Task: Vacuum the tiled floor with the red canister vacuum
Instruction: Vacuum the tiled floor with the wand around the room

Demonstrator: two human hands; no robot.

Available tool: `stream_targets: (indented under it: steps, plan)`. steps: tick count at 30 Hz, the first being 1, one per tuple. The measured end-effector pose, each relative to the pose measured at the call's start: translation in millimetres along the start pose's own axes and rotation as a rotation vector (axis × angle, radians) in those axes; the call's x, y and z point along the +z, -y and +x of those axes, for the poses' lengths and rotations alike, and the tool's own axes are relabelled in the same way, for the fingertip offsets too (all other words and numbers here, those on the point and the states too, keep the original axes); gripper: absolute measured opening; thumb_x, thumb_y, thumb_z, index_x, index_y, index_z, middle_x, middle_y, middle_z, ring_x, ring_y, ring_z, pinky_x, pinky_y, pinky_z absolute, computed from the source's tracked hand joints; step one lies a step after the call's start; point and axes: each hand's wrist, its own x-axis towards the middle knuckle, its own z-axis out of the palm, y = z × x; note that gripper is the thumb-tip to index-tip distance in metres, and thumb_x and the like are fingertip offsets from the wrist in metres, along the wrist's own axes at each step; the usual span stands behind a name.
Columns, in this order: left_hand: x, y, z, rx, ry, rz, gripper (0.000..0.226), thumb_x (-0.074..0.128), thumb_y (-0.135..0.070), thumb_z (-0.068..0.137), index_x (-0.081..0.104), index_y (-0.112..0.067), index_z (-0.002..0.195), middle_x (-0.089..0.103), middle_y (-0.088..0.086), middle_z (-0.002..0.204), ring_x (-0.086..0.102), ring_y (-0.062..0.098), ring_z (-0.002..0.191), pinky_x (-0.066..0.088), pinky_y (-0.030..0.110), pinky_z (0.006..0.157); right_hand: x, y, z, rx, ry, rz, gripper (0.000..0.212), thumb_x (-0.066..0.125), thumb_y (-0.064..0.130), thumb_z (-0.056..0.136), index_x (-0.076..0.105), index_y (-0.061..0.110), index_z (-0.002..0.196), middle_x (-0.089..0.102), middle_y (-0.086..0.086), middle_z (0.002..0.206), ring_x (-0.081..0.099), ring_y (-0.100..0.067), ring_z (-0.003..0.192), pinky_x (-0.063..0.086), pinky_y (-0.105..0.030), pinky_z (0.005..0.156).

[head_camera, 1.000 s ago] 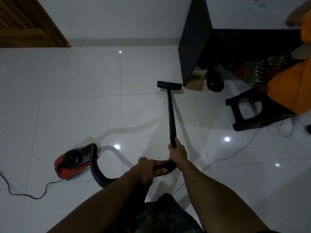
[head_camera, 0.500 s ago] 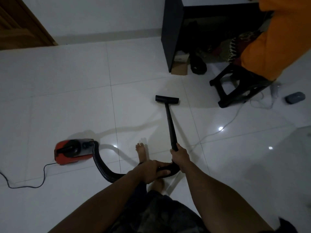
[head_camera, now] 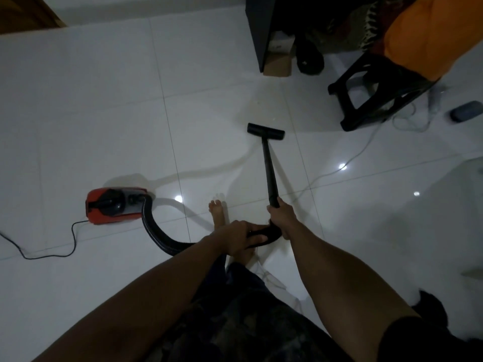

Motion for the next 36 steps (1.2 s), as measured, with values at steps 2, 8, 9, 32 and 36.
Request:
stream_targets:
  steps: [2,8,9,32,36]
  plan:
    - [-14.5,-4.0,6.8,0.023,0.005,0.010,0.052,0.039,-0.035,0.108,0.031,-0.020,0.157,0.026,0.031,0.159,0.024,0.044,0.144,0.010,0.029,0.100,-3.7,11.2,14.7,0.008,-0.002,-0.002,0.074,0.060,0.041,0.081,0.040,0.039,0.151,0.068,-0.010,0.120,0.066,-0.038,0.107,0.057,-0.052,0.093]
    - [-64.6,-0.6,38.6,-0.024,-0.042,-0.121,0.049,0.038,-0.039,0.108,0.035,-0.029,0.156,0.054,0.019,0.133,0.040,0.037,0.130,0.018,0.032,0.094,-19.5,71.9,41.4,-0.012,0.013,-0.009,0.061,0.061,0.029,0.091,0.043,0.034,0.149,0.069,-0.011,0.111,0.067,-0.039,0.103,0.057,-0.052,0.091]
    - [-74.9,-0.4,43.7,-0.024,-0.059,-0.142,0.048,0.038,-0.042,0.108,0.035,-0.033,0.155,0.054,0.008,0.117,0.044,0.028,0.119,0.022,0.031,0.093,-21.3,83.1,48.1,-0.015,0.018,-0.013,0.063,0.061,0.029,0.091,0.042,0.033,0.151,0.069,-0.012,0.111,0.067,-0.039,0.104,0.057,-0.053,0.092]
    - [-317.6,63.5,159.1,0.041,-0.155,-0.255,0.048,0.045,-0.042,0.106,0.045,-0.024,0.151,0.064,0.013,0.125,0.063,0.024,0.109,0.045,0.023,0.089,-18.6,363.1,171.1,-0.097,0.066,-0.106,0.062,0.061,0.027,0.094,0.040,0.031,0.152,0.068,-0.011,0.118,0.066,-0.034,0.100,0.057,-0.052,0.093]
    - [-368.1,68.1,183.1,0.047,-0.197,-0.264,0.049,0.043,-0.041,0.107,0.042,-0.024,0.152,0.062,0.005,0.088,0.055,0.003,0.066,0.048,0.016,0.067,-20.1,415.1,199.3,-0.105,0.086,-0.089,0.059,0.059,0.025,0.096,0.041,0.028,0.152,0.067,-0.012,0.117,0.066,-0.035,0.102,0.057,-0.053,0.092]
